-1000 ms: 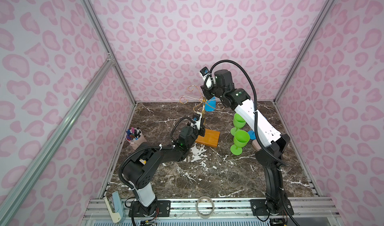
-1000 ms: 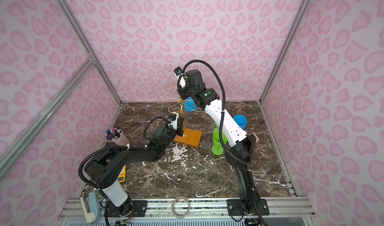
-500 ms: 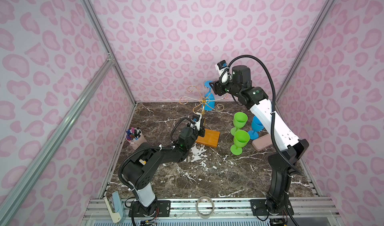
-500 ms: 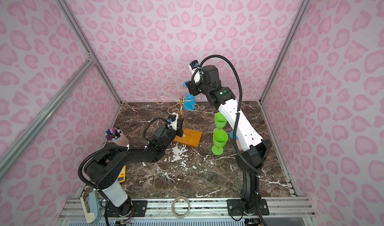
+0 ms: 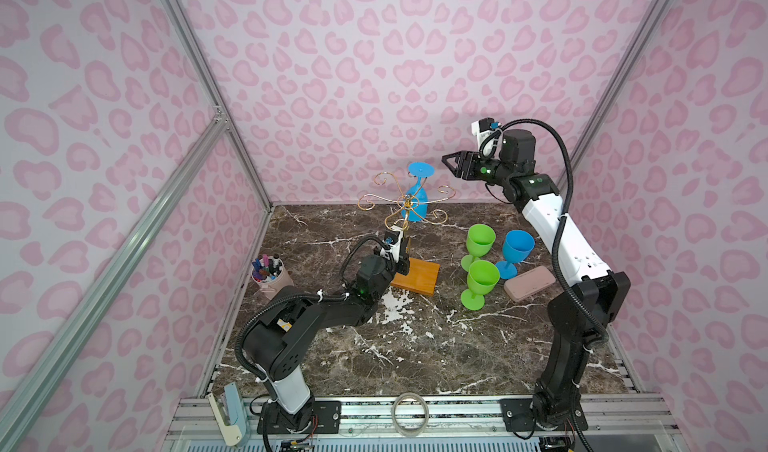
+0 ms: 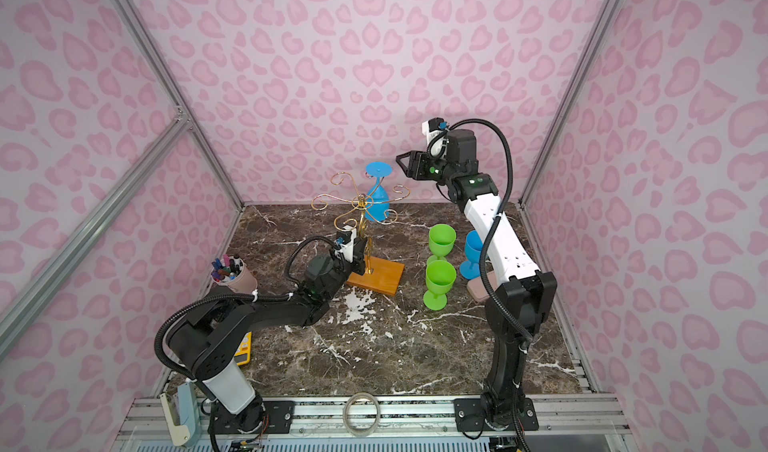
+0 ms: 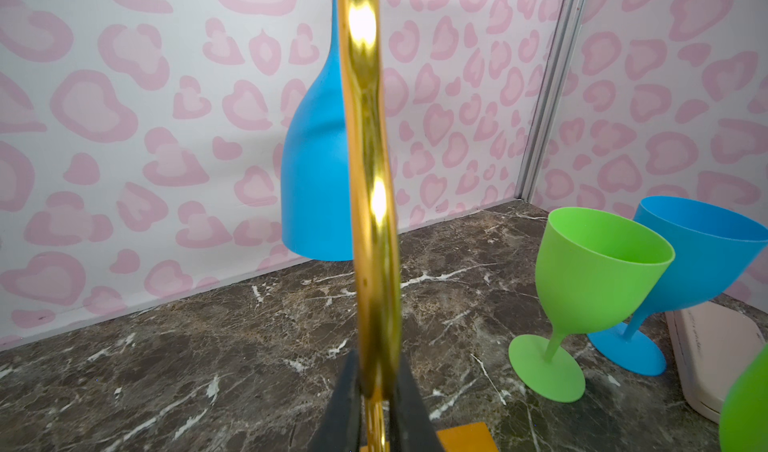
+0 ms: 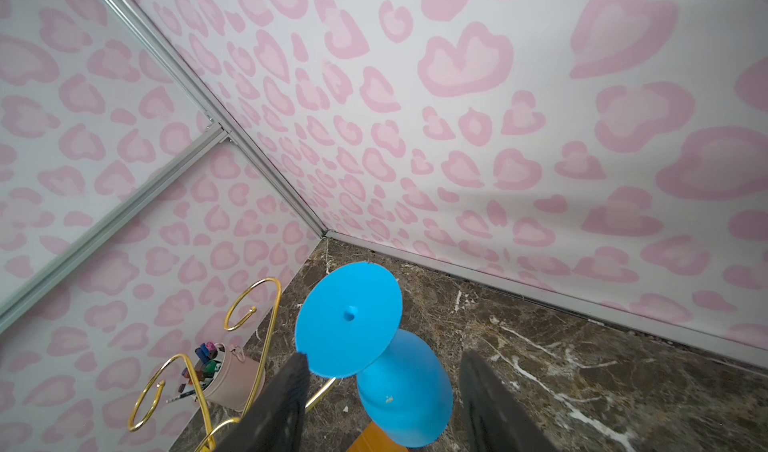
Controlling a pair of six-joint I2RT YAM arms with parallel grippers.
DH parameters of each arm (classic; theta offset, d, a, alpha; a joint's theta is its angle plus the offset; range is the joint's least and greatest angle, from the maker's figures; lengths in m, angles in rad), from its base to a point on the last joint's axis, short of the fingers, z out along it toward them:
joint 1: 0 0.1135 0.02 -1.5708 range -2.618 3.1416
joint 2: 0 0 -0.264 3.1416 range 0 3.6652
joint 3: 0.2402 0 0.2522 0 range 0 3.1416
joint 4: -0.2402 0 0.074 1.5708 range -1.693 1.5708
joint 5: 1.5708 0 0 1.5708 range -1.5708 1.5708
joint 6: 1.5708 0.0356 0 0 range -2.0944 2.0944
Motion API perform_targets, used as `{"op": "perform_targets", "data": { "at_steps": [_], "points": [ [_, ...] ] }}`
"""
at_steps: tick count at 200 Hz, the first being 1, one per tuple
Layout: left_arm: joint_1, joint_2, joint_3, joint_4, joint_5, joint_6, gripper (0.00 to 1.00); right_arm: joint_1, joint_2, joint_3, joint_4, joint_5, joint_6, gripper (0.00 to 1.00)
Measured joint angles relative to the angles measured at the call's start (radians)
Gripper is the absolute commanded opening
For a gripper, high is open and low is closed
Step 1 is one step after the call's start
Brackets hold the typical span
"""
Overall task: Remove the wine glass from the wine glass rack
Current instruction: 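Lift the blue glass off the hook with the right while the left holds the stem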
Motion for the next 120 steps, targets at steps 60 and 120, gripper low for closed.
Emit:
{"op": "perform_targets", "data": {
  "at_steps": [60,120],
  "points": [
    [0.0,0.0,-0.006,0.008,0.0,0.0,0.04,-0.025,0.211,0.293,-0.135,-0.154,0.04,0.52],
    [-0.002,-0.001,-0.01,0.011,0.0,0.0,0.03,-0.032,0.274,0.334,-0.202,-0.23,0.067,0.48]
  ]
}}
